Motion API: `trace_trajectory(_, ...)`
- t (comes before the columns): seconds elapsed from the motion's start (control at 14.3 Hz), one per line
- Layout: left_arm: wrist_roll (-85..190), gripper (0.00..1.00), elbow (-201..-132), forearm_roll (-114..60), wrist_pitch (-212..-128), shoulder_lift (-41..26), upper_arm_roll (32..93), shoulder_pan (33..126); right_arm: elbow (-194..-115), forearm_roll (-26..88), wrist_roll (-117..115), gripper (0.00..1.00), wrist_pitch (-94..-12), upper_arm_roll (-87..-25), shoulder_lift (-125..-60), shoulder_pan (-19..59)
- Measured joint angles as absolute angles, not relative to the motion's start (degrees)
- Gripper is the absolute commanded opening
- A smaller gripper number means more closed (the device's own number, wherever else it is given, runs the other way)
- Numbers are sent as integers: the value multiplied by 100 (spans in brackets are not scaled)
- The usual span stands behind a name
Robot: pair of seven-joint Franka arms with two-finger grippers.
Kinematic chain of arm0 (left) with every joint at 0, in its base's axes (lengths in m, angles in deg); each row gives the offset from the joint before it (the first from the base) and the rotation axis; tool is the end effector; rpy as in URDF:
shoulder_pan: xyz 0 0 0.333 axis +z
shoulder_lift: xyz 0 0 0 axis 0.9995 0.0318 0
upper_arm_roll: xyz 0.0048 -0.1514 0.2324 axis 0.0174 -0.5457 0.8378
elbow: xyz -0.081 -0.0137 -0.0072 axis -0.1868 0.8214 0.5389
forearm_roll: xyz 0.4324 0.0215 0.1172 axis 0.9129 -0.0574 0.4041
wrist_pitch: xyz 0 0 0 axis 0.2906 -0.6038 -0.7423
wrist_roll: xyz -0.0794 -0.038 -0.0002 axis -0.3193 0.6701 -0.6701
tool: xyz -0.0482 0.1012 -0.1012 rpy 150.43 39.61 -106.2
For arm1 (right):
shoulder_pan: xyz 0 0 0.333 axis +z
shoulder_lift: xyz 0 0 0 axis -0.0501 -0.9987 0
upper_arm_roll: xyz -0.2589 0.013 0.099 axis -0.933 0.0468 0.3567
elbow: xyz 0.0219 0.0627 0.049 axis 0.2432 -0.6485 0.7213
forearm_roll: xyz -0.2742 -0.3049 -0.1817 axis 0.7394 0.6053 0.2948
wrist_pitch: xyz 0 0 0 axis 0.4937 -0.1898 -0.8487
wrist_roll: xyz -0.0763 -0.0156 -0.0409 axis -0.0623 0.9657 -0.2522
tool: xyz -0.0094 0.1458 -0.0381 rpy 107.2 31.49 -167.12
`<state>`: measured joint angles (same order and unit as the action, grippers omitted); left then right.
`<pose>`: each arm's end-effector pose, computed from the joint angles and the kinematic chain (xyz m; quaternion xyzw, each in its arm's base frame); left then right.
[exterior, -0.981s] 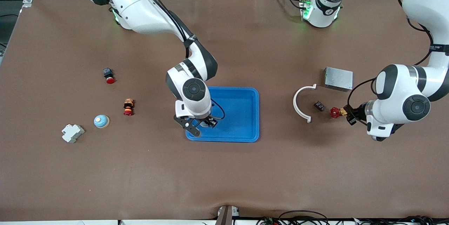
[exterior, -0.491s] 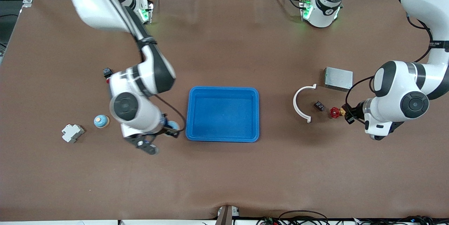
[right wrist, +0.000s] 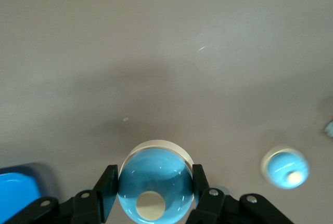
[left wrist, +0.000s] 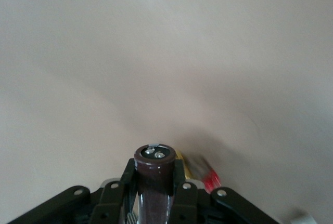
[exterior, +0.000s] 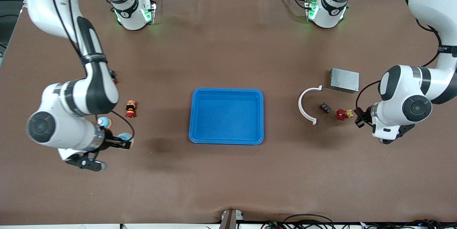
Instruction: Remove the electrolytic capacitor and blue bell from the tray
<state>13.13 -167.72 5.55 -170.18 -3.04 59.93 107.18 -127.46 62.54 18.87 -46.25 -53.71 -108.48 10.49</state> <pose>0.6601 0.0165 0.1621 -0.9521 -0.2799 0.0502 0.1124 0.7603 0.0781 0.2636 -0.9942 0.1022 0.0222 0.0267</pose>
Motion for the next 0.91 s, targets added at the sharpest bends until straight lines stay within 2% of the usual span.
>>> trace_trajectory(0.21, 1525, 0, -16787, 746, -17637, 60, 6001, 11053, -12954, 5980, 1036, 0, -4966, -5369, -10865, 685)
trace_trajectory(0.56, 1535, 0, -16787, 1106, -17962, 363, 5986, 11035, -13405, 5911, -16, 0, -5617, -5368, -10992, 210)
trace_trajectory(0.63, 1535, 6, -16787, 1167, -18013, 399, 5985, 11029, -13421, 5908, -106, 0, -5660, -5368, -11052, 151)
trace_trajectory(0.7, 1535, 20, -16788, 1240, -18037, 434, 5984, 11026, -13421, 5906, -140, 0, -5682, -5368, -11104, 117)
trace_trajectory(0.77, 1535, 43, -16787, 1320, -18052, 466, 5984, 11025, -13422, 5905, -146, 0, -5693, -5368, -11144, 95)
trace_trajectory(0.84, 1535, 92, -16786, 1378, -18068, 488, 5985, 11026, -13423, 5905, -147, 0, -5695, -5368, -11185, 75)
trace_trajectory(0.91, 1535, 100, -16780, 1399, -18083, 492, 5985, 11030, -13425, 5905, -148, 0, -5705, -5368, -11221, 54)
